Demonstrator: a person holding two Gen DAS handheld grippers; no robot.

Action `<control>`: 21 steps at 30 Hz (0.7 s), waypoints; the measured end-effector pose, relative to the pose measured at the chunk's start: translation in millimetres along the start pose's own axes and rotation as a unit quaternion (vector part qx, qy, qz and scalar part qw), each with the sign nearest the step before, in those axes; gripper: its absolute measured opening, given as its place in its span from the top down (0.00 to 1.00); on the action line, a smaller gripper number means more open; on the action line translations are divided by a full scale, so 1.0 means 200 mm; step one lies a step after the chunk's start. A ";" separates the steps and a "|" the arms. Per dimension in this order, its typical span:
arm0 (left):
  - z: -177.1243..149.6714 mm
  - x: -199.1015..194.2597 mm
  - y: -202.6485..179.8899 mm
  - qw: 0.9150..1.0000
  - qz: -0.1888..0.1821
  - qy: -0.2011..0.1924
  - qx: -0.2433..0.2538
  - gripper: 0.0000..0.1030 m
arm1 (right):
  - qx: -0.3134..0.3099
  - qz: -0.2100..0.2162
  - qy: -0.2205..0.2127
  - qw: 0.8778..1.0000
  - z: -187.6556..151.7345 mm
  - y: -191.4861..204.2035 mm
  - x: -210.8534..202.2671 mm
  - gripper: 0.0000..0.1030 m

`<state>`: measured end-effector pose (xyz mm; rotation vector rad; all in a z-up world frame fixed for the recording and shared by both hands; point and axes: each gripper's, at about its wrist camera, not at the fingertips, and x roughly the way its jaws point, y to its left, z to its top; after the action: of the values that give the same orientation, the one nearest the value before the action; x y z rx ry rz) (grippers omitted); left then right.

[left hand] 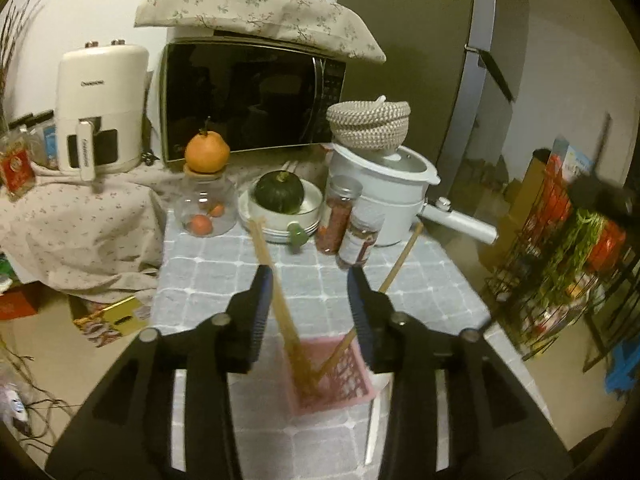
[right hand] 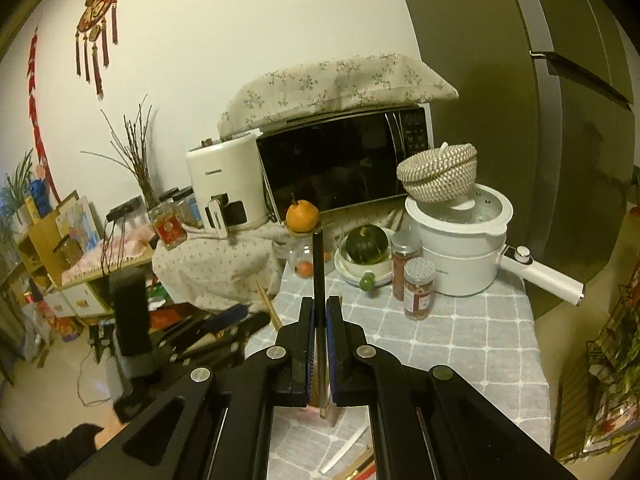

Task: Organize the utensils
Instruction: 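Carry the chopstick with the left tool and drop it into the pink holder, then lower the black brush into the pink holder with the right tool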

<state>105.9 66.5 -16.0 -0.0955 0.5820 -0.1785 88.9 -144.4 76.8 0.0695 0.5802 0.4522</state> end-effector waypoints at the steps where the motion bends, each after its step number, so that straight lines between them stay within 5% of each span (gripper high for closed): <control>1: 0.00 -0.01 0.01 1.000 0.007 0.005 -0.002 0.55 | 0.001 0.000 -0.003 1.000 0.01 0.00 0.00 0.95; 8: -0.06 -0.07 0.11 0.997 0.052 0.046 -0.028 0.39 | 0.015 0.000 -0.012 1.000 0.05 0.00 0.09 0.95; 21: -0.19 0.00 0.19 0.993 0.054 0.093 -0.045 0.38 | 0.055 -0.001 0.056 0.997 -0.12 -0.03 0.50 0.95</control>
<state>90.3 102.0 -52.4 -0.1358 0.7798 -0.0567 153.0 -108.5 2.8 0.1486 0.7157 0.4233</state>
